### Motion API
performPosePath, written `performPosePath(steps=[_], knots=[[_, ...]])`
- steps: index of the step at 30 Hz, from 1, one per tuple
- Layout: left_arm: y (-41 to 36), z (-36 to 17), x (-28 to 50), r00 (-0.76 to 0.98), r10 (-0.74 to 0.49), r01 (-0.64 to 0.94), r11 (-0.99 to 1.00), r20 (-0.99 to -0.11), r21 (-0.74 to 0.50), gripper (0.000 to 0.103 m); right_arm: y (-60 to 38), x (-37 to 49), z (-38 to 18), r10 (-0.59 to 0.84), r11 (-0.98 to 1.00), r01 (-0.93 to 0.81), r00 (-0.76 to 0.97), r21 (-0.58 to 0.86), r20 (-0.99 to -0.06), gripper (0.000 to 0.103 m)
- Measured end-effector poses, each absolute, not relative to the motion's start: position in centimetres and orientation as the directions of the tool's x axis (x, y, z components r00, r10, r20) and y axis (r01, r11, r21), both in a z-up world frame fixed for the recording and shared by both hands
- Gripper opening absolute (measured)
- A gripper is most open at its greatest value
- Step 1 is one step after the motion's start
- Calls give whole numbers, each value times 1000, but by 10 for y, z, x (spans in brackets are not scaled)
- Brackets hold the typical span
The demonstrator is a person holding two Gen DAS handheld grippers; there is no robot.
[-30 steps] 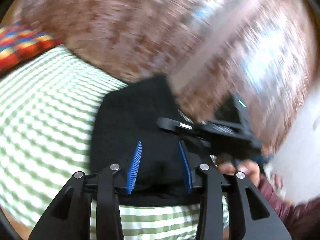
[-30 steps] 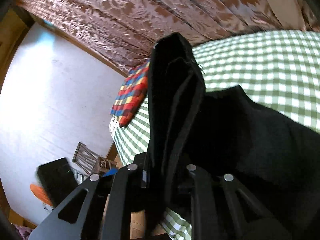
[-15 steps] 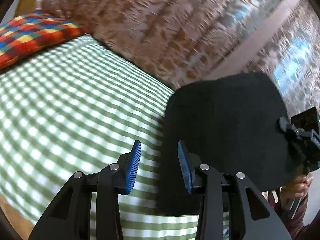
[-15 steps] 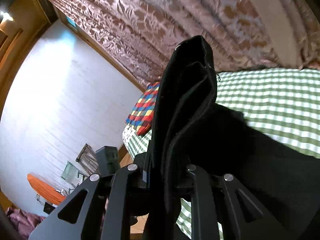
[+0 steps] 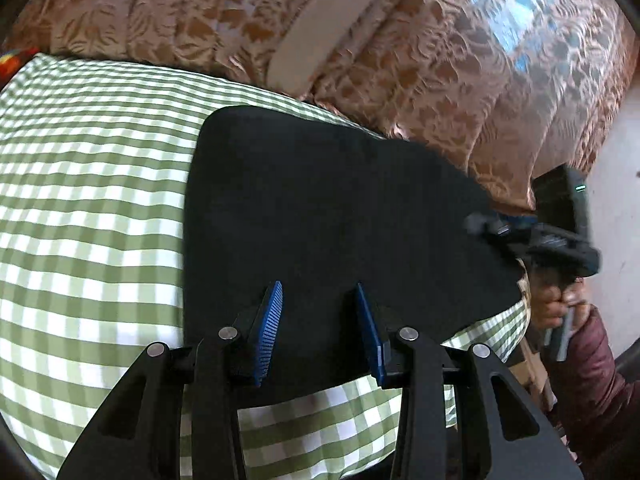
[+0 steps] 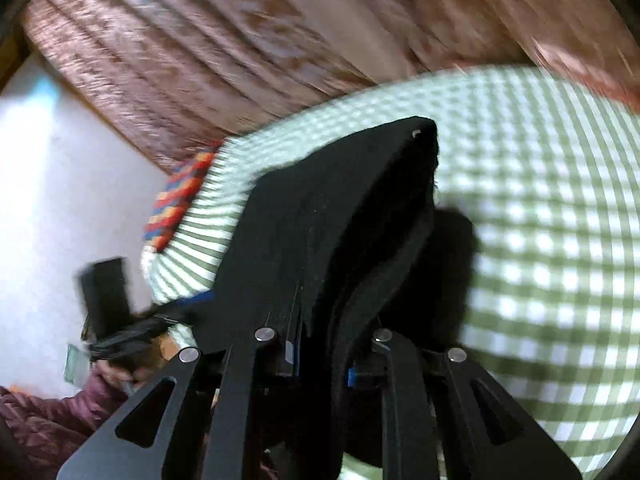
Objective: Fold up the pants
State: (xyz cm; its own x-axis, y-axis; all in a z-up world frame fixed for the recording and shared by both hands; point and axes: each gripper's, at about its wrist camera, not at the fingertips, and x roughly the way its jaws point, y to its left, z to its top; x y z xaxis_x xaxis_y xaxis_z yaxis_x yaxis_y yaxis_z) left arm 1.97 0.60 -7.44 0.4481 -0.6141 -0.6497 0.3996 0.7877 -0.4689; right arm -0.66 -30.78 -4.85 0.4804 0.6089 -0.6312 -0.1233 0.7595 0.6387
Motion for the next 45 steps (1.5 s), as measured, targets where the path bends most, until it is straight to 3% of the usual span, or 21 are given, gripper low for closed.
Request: performPosePath(steps=[3, 8, 15, 23, 26, 27, 28, 35, 40, 45], knots=[[0, -74, 18, 443, -606, 412, 792, -661, -450, 36, -320, -8, -71, 653, 684, -70, 501, 726, -568, 20], [0, -75, 19, 444, -593, 413, 801, -672, -434, 36, -340, -30, -48, 613, 659, -20, 594, 752, -522, 38], [5, -74, 19, 449, -610, 404, 790, -653, -461, 36, -332, -93, -9, 661, 600, -61, 599, 798, -451, 38], [8, -74, 19, 450, -625, 404, 779, -637, -479, 36, -318, -92, -41, 654, 537, 98, 579, 838, -487, 38], [9, -71, 17, 456, -628, 411, 777, -630, -477, 36, -318, -85, -47, 632, 542, 137, 584, 829, -510, 31], [10, -70, 16, 458, -629, 412, 776, -628, -477, 36, -318, -84, -46, 618, 555, 140, 589, 820, -520, 25], [11, -69, 15, 461, -630, 414, 776, -626, -476, 36, -316, -82, -45, 609, 570, 138, 590, 810, -530, 8], [18, -52, 9, 494, -631, 443, 774, -598, -452, 36, -312, -103, -7, 585, 653, 31, 614, 757, -530, 7], [10, -65, 3, 464, -597, 465, 793, -655, -393, 36, -317, -101, -41, 524, 706, 132, 564, 696, -638, 6], [6, -77, 1, 461, -572, 451, 809, -678, -377, 36, -320, -98, -66, 541, 680, 148, 561, 718, -627, 5]])
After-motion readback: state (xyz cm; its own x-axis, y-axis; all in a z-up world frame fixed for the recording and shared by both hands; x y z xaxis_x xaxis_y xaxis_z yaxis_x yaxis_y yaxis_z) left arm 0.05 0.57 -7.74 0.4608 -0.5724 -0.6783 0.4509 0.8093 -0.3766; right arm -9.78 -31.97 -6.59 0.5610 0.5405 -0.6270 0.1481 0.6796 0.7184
